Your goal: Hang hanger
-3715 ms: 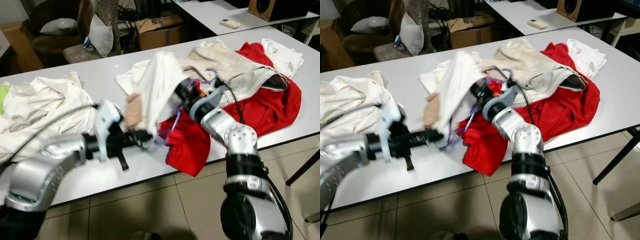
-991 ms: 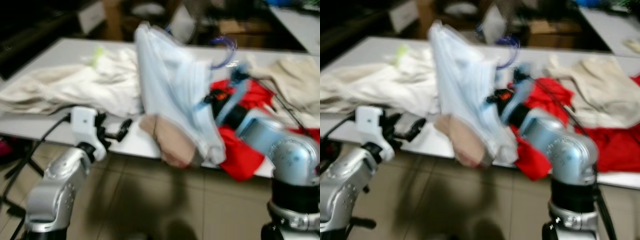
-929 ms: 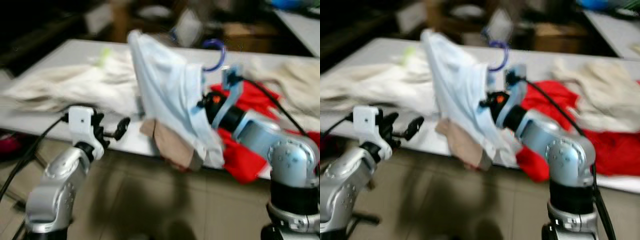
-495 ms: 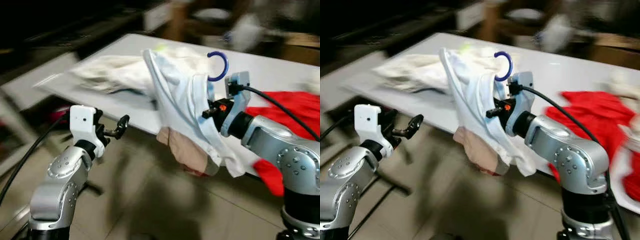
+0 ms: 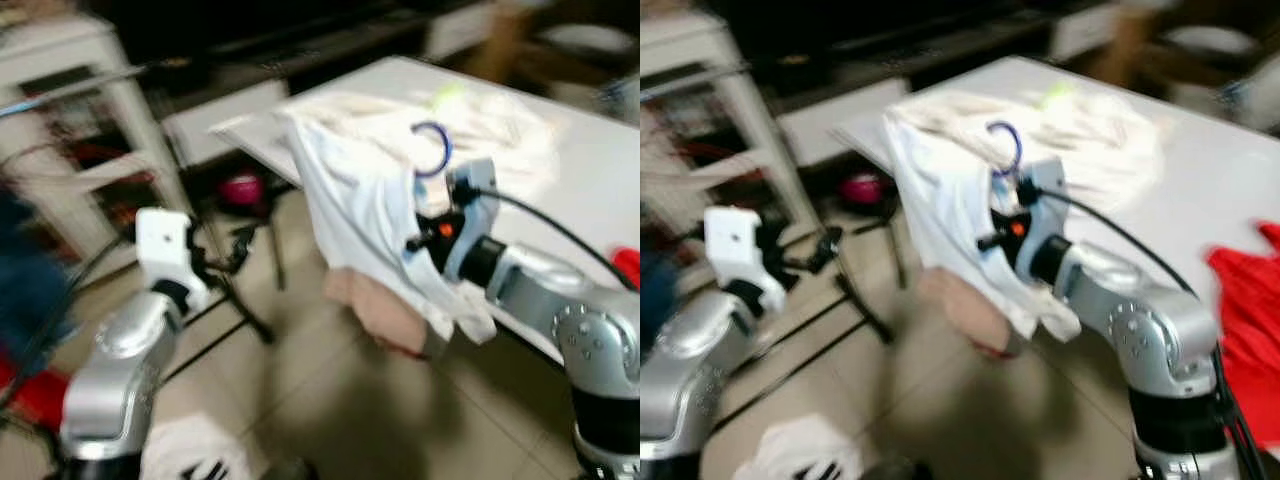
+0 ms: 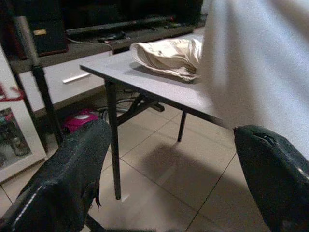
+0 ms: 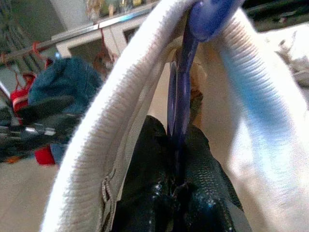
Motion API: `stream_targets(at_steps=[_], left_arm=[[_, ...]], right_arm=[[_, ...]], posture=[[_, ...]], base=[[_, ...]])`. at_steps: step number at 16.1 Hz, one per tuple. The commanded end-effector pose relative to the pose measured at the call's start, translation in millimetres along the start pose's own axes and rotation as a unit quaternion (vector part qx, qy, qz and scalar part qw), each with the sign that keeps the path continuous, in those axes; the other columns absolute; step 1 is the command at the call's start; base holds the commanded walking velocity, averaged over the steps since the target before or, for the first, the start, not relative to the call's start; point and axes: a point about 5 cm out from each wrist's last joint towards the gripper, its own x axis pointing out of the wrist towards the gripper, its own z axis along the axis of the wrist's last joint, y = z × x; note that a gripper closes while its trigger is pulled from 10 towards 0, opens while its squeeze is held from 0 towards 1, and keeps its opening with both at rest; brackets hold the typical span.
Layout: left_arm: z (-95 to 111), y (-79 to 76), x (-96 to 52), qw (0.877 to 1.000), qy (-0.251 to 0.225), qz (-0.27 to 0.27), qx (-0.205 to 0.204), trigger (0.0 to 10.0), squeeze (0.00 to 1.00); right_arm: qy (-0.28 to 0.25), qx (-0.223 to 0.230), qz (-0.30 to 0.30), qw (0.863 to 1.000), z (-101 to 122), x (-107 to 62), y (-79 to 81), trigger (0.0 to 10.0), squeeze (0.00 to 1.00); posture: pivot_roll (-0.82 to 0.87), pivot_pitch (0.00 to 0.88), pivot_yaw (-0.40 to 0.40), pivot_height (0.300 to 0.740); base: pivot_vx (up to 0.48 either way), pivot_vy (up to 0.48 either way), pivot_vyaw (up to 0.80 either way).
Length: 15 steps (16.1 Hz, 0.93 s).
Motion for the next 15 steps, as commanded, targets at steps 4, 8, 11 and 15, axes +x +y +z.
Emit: stream_targets(at_steps=[4, 8, 11, 15], left_arm=[[-4, -19.2, 4.9, 0.999, -0.001, -0.037, 0.006, 10.0, 0.61], [-15, -28.8, 6.7, 0.998, 0.018, -0.053, 0.019, 10.0, 0.61], [-18, -27.4, 7.4, 0.998, 0.021, -0.048, 0.024, 10.0, 0.60], [-22, -21.8, 8.4, 0.999, 0.032, -0.025, 0.014, 10.0, 0.60]], right_arm=[[0.011, -0.016, -0.063, 0.998, -35, 13.2, -11.9, 10.0, 0.00], [0.026, -0.049, -0.123, 0.991, -51, 24.9, -25.2, 10.0, 0.00], [0.015, -0.065, -0.105, 0.992, -48, 34.9, -22.2, 10.0, 0.00], [0.001, -0.068, -0.053, 0.996, -44, 39.4, -10.6, 10.0, 0.00]], posture=[[-0.01, 0.000, 0.077, 0.740], [-0.01, 0.000, 0.084, 0.740], [-0.01, 0.000, 0.078, 0.740], [-0.01, 0.000, 0.074, 0.740]], base=[[0.000, -0.100, 0.80], [0.000, -0.480, 0.80], [0.000, -0.320, 0.53], [0.000, 0.312, 0.00]])
